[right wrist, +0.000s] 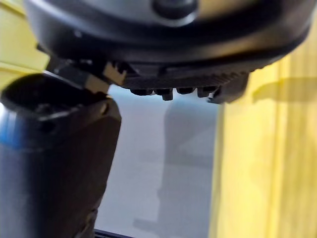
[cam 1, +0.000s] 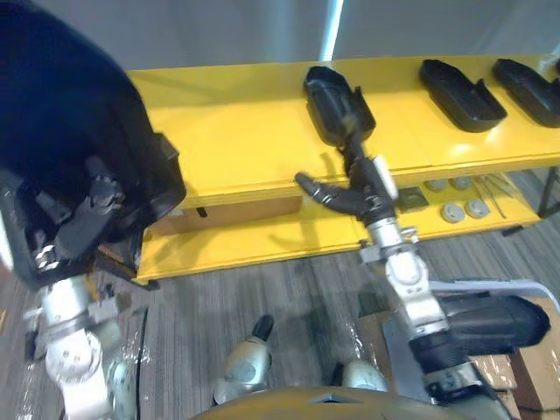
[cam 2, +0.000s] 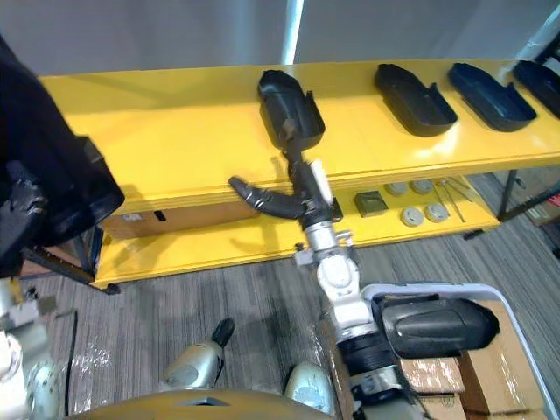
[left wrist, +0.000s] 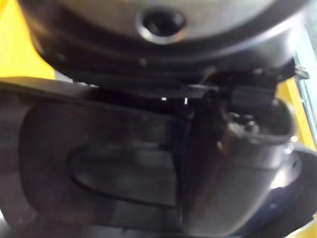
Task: Walk over and take three plastic housings, then place them on the shelf
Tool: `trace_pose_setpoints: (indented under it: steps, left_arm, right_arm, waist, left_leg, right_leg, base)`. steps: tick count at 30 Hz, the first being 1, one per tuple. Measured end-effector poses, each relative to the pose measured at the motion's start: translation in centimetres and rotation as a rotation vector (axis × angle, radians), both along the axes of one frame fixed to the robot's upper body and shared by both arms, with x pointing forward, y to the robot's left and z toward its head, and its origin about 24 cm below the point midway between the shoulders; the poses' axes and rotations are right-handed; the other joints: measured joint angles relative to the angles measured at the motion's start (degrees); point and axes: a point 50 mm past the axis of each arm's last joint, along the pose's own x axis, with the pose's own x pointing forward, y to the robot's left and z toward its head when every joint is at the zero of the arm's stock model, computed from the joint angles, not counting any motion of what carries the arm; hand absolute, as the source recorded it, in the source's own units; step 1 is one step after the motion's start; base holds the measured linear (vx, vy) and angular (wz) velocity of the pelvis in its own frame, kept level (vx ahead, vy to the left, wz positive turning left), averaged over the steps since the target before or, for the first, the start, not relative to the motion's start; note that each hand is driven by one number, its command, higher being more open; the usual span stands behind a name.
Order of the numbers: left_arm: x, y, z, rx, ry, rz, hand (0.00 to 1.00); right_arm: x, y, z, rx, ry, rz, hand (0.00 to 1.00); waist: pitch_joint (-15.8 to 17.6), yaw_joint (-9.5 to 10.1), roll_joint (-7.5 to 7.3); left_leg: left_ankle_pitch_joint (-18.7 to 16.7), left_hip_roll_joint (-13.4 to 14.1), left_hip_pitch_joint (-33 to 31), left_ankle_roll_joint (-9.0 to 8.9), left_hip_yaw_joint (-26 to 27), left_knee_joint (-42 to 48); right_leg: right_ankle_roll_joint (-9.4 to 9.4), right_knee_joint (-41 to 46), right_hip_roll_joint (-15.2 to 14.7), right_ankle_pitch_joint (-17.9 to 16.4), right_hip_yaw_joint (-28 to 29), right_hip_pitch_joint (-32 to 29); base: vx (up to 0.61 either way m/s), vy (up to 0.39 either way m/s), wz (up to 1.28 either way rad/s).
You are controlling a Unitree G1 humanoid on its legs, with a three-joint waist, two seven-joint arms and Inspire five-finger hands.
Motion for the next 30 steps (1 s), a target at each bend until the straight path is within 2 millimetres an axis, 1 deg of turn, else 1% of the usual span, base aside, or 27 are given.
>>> trace_pose_setpoints:
  steps: [1, 2, 3, 4, 5, 6, 7, 8, 9, 10, 12, 14, 16, 17, 19, 20, 21, 22, 23, 24, 25, 26, 27, 28, 29, 30]
  left_arm:
    - [-0.2, 0.0, -0.2, -0.007, 0.009, 0.008, 0.00]
    - [-0.6, 0.0, -0.7, -0.017, 0.029, 0.013, 0.00]
    - [-1.1, 0.0, -1.2, -0.024, 0.052, 0.019, 0.00]
    - [-1.5, 0.1, -1.5, -0.028, 0.069, 0.026, 0.00]
    - [-1.6, 0.1, -1.5, -0.028, 0.073, 0.028, 0.00]
    - [-1.7, 0.0, -1.5, -0.028, 0.073, 0.026, 0.00]
    - [-1.7, -0.1, -1.5, -0.028, 0.071, 0.016, 0.00]
    - [-1.6, -0.5, -1.4, -0.027, 0.066, -0.010, 0.00]
    - [-1.5, -0.7, -1.4, -0.026, 0.064, -0.027, 0.00]
    - [-1.2, -1.3, -1.5, -0.030, 0.065, -0.059, 0.00]
    - [-0.8, -2.4, -1.8, -0.047, 0.076, -0.116, 0.00]
    - [-0.6, -2.9, -2.0, -0.055, 0.082, -0.145, 0.00]
    - [-0.6, -3.1, -2.2, -0.065, 0.092, -0.152, 0.00]
    - [-0.7, -3.1, -2.4, -0.075, 0.107, -0.150, 0.00]
    - [-0.7, -3.4, -2.7, -0.094, 0.122, -0.154, 0.00]
    - [-0.7, -3.5, -2.9, -0.104, 0.128, -0.154, 0.00]
    - [-0.8, -3.6, -3.1, -0.117, 0.141, -0.152, 0.00]
    - [-0.9, -3.7, -3.2, -0.121, 0.147, -0.154, 0.00]
    - [-0.9, -3.9, -3.4, -0.132, 0.153, -0.157, 0.00]
    - [-0.9, -4.0, -3.5, -0.139, 0.155, -0.155, 0.00]
    - [-1.0, -4.0, -3.6, -0.150, 0.158, -0.150, 0.00]
    - [-1.0, -4.0, -3.7, -0.153, 0.160, -0.148, 0.00]
    - [-0.9, -3.9, -3.7, -0.155, 0.166, -0.146, 0.00]
    - [-0.8, -4.1, -3.7, -0.157, 0.167, -0.154, 0.00]
    - [-0.7, -4.2, -3.7, -0.158, 0.164, -0.160, 0.00]
    - [-0.5, -4.4, -3.7, -0.161, 0.159, -0.172, 0.00]
  right_arm:
    - [-0.2, -1.1, 1.5, 0.004, -0.080, -0.033, 1.00]
    - [-0.4, -1.8, 2.5, 0.008, -0.139, -0.057, 1.00]
    - [-0.6, -2.5, 3.6, 0.024, -0.199, -0.069, 1.00]
    - [-0.6, -2.9, 4.4, 0.044, -0.236, -0.081, 1.00]
    - [-0.7, -3.0, 4.6, 0.059, -0.246, -0.082, 1.00]
    - [-0.8, -3.0, 4.8, 0.075, -0.256, -0.080, 1.00]
    - [-0.8, -3.0, 4.8, 0.075, -0.260, -0.079, 1.00]
    - [-0.9, -2.9, 4.8, 0.078, -0.258, -0.074, 1.00]
    - [-0.8, -2.8, 4.7, 0.084, -0.251, -0.073, 1.00]
    - [-0.7, -2.5, 4.4, 0.098, -0.230, -0.072, 1.00]
    - [-0.8, -2.3, 3.5, 0.115, -0.192, -0.074, 1.00]
    - [-1.2, -2.1, 2.8, 0.138, -0.167, -0.080, 1.00]
    - [-1.7, -2.0, 2.2, 0.158, -0.146, -0.079, 1.00]
    - [-2.0, -2.0, 1.7, 0.169, -0.130, -0.079, 1.00]
    - [-2.4, -2.2, 1.0, 0.170, -0.099, -0.087, 1.00]
    - [-2.5, -2.2, 0.6, 0.169, -0.083, -0.090, 1.00]
    - [-2.7, -2.3, 0.1, 0.173, -0.060, -0.092, 1.00]
    - [-2.9, -2.4, -0.1, 0.176, -0.050, -0.095, 1.00]
    - [-3.3, -2.7, -0.6, 0.192, -0.030, -0.100, 1.00]
    - [-3.5, -2.8, -0.8, 0.192, -0.022, -0.106, 1.00]
    - [-3.8, -3.0, -1.1, 0.191, -0.010, -0.116, 1.00]
    - [-4.1, -3.3, -1.3, 0.189, -0.002, -0.123, 1.00]
    - [-4.3, -3.6, -1.5, 0.183, 0.002, -0.133, 1.00]
    - [-4.3, -4.0, -1.2, 0.179, -0.009, -0.149, 1.00]
    - [-4.3, -4.2, -1.1, 0.178, -0.014, -0.157, 1.00]
    - [-4.4, -4.5, -1.1, 0.177, -0.017, -0.172, 1.00]
  waist:
    - [-0.85, -0.29, -1.25]
    - [-1.15, -0.93, -0.28]
    - [-1.78, -0.29, 0.68]
    - [-2.61, 1.15, 2.05]
    - [-3.02, 1.38, 2.47]
    - [-3.66, 1.74, 2.59]
    - [-4.10, 1.77, 2.67]
    - [-4.18, 1.39, 2.55]
    - [-4.17, 1.22, 2.41]
    - [-4.15, 1.50, 2.11]
    - [-4.14, 1.74, 1.77]
    - [-4.15, 1.51, 1.40]
    - [-4.29, 0.88, 0.83]
    - [-4.42, 0.24, 0.61]
    - [-4.43, -0.20, 0.58]
    - [-4.43, -0.46, 0.58]
    - [-4.35, -1.16, 0.79]
    - [-4.30, -1.45, 0.95]
    - [-4.03, -1.70, 1.47]
    - [-3.83, -1.81, 1.79]
    - [-3.56, -1.80, 2.26]
    - [-3.46, -1.99, 2.47]
    - [-3.51, -2.77, 2.38]
    - [-3.53, -3.88, 2.34]
    - [-3.53, -4.37, 2.45]
    - [-3.83, -4.65, 3.30]
  left_leg:
    - [0.07, -0.88, -0.06, -0.10, -0.03, -0.86]
    - [0.33, -0.03, 0.06, -0.50, 0.61, -1.87]
    - [-0.28, 1.60, -1.01, -0.82, 3.11, -0.53]
    - [-0.21, 3.39, -1.09, -0.42, 6.10, 0.39]
    - [0.05, 4.12, -0.87, -0.57, 6.96, -0.11]
    - [1.02, 5.22, -0.63, -1.15, 9.29, -1.13]
    - [2.08, 5.64, -0.60, -2.36, 11.88, -2.05]
    - [3.08, 5.73, -0.23, -2.49, 13.41, -3.72]
    - [3.46, 5.80, 0.40, -2.53, 13.42, -4.94]
    - [3.90, 5.83, 1.64, -2.71, 13.43, -6.61]
    - [3.92, 5.80, 3.50, -2.72, 13.76, -7.97]
    - [3.93, 5.52, 4.39, -2.70, 14.08, -8.72]
    - [4.02, 5.15, 4.34, -2.58, 14.25, -8.95]
    - [4.11, 5.05, 4.38, -2.44, 14.51, -9.20]
    - [4.18, 4.96, 4.59, -2.17, 15.07, -9.63]
    - [3.79, 4.84, 4.46, -1.70, 15.51, -9.48]
    - [2.28, 4.70, 2.90, -1.91, 16.43, -6.94]
    - [1.37, 4.73, 1.98, -1.85, 17.01, -5.04]
    - [-0.91, 5.08, 0.08, -1.64, 18.21, -0.37]
    - [-2.02, 5.43, -0.67, -1.63, 18.64, 1.76]
    - [-3.19, 5.87, -1.40, -1.08, 19.11, 4.66]
    - [-3.32, 6.00, -1.22, -0.91, 19.50, 4.92]
    - [-2.90, 6.80, -0.38, -0.15, 22.64, 3.21]
    - [-1.76, 7.80, 0.53, 1.48, 26.67, 0.64]
    - [-0.76, 7.88, 0.97, 1.98, 27.84, -0.52]
    - [1.83, 7.96, 1.52, 0.80, 28.61, -1.99]
  right_leg:
    - [1.25, -2.31, 0.33, 1.26, 0.44, 0.56]
    - [1.17, -3.53, 0.47, 1.67, -0.70, 1.49]
    - [0.12, -5.79, 1.07, 3.22, -2.53, 2.33]
    - [-0.10, -8.63, 2.16, 5.38, -4.03, 4.01]
    - [-0.22, -9.91, 2.72, 5.70, -4.83, 5.01]
    - [0.10, -11.52, 3.19, 6.75, -6.09, 6.33]
    - [0.18, -11.98, 3.44, 7.01, -6.73, 6.81]
    - [0.18, -12.04, 3.40, 7.01, -7.84, 7.12]
    - [0.18, -12.05, 3.38, 7.01, -7.91, 7.23]
    - [0.18, -12.63, 3.32, 7.01, -7.90, 8.01]
    - [0.17, -12.81, 2.83, 7.00, -7.84, 9.33]
    - [0.21, -12.88, 2.42, 7.02, -7.69, 9.84]
    - [0.25, -13.63, 2.10, 7.03, -7.66, 10.08]
    - [0.28, -13.80, 1.97, 7.01, -7.57, 10.07]
    - [0.33, -13.92, 1.91, 6.93, -7.37, 10.04]
    - [0.52, -14.08, 1.91, 6.75, -7.32, 10.04]
    - [0.85, -14.30, 1.89, 6.63, -7.38, 10.01]
    - [0.88, -14.24, 1.95, 6.60, -7.44, 10.04]
    - [0.80, -13.95, 2.33, 6.41, -7.38, 10.32]
    - [0.61, -13.60, 2.60, 6.16, -7.27, 10.45]
    - [0.97, -12.51, 2.79, 5.58, -7.08, 10.50]
    - [1.02, -11.41, 2.64, 5.24, -6.87, 10.43]
    - [1.02, -10.14, 1.61, 4.55, -7.13, 10.23]
    - [1.23, -9.10, 0.46, 4.12, -7.81, 9.78]
    - [1.36, -8.62, -0.04, 3.97, -7.94, 9.52]
    - [1.57, -8.06, -0.35, 3.68, -7.91, 9.03]
  base:
    - [0.07, -0.295, 1.06]
    - [0.08, -0.298, 1.05]
    - [0.11, -0.221, 0.68]
    - [0.12, -0.151, 0.32]
    - [0.18, -0.150, 0.27]
    - [0.23, -0.123, 0.36]
    - [0.27, -0.111, 0.53]
    - [0.21, -0.057, 0.44]
    - [0.16, -0.020, 0.34]
    - [0.12, 0.004, 0.08]
    - [0.12, 0.016, 0.03]
    - [0.06, 0.037, 0.00]
    - [0.02, 0.040, -0.02]
    - [-0.03, 0.015, -0.07]
    - [-0.06, 0.009, -0.10]
    - [-0.08, -0.003, -0.08]
    - [-0.09, -0.001, -0.04]
    - [-0.10, 0.008, -0.01]
    - [-0.08, 0.013, -0.02]
    - [-0.10, 0.011, -0.12]
    - [-0.07, 0.001, -0.10]
    - [-0.08, 0.009, 0.04]
    - [-0.03, 0.002, 0.33]
    - [-0.03, 0.005, 0.41]
    - [-0.01, 0.001, 0.35]
    - [0.00, 0.029, 0.13]
